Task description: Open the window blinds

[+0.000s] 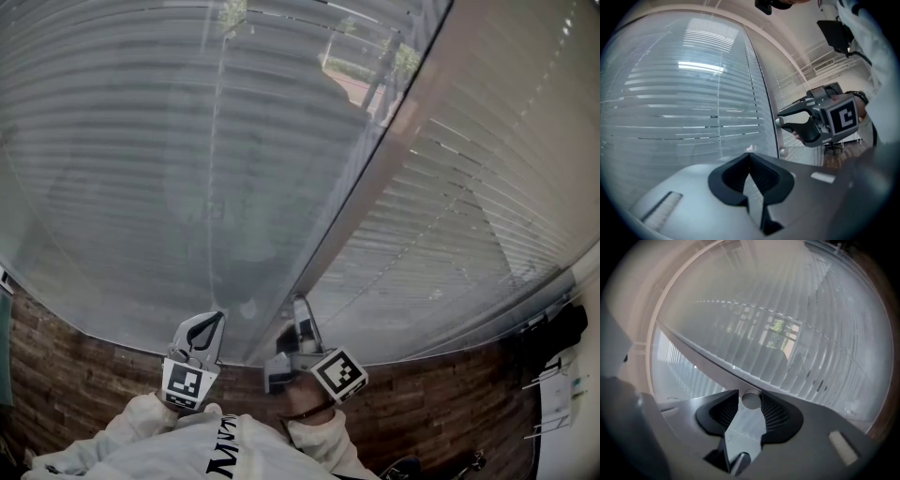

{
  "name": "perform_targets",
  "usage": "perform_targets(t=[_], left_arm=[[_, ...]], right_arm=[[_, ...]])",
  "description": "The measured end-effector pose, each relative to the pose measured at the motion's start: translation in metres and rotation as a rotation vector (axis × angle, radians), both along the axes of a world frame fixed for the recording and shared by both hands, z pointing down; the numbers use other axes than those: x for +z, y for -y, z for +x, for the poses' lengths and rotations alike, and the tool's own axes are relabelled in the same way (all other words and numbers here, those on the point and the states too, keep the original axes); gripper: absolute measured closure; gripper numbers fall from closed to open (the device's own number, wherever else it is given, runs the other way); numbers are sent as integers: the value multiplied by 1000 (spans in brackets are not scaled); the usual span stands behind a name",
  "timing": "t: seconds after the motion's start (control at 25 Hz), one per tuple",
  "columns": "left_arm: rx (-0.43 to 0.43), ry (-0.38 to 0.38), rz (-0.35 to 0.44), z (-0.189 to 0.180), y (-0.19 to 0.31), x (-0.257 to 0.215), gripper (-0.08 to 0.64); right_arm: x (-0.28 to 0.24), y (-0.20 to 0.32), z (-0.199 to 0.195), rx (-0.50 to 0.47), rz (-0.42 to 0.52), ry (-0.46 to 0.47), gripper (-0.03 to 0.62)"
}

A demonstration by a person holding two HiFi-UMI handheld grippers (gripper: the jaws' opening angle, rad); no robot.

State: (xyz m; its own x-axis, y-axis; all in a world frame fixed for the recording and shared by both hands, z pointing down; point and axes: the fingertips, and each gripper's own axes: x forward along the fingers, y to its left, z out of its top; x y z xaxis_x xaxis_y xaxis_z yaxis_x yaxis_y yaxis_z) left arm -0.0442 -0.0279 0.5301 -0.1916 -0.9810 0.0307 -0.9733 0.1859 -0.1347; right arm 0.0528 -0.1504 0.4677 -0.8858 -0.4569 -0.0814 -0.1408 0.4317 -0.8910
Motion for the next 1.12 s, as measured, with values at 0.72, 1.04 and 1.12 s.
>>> perform_targets(t=[0.72,1.04,1.12], left_arm=[[19,-1,5,9,8,0,560],[11,-3,16,10,9,-2,560],[9,-3,14,10,9,-2,560]], right_arm=[[-16,-39,-12,-101,1321,-895,387],[5,-30,-19,1,1808,-1359,391],[8,-28,-20,-9,1847,-1401,393]])
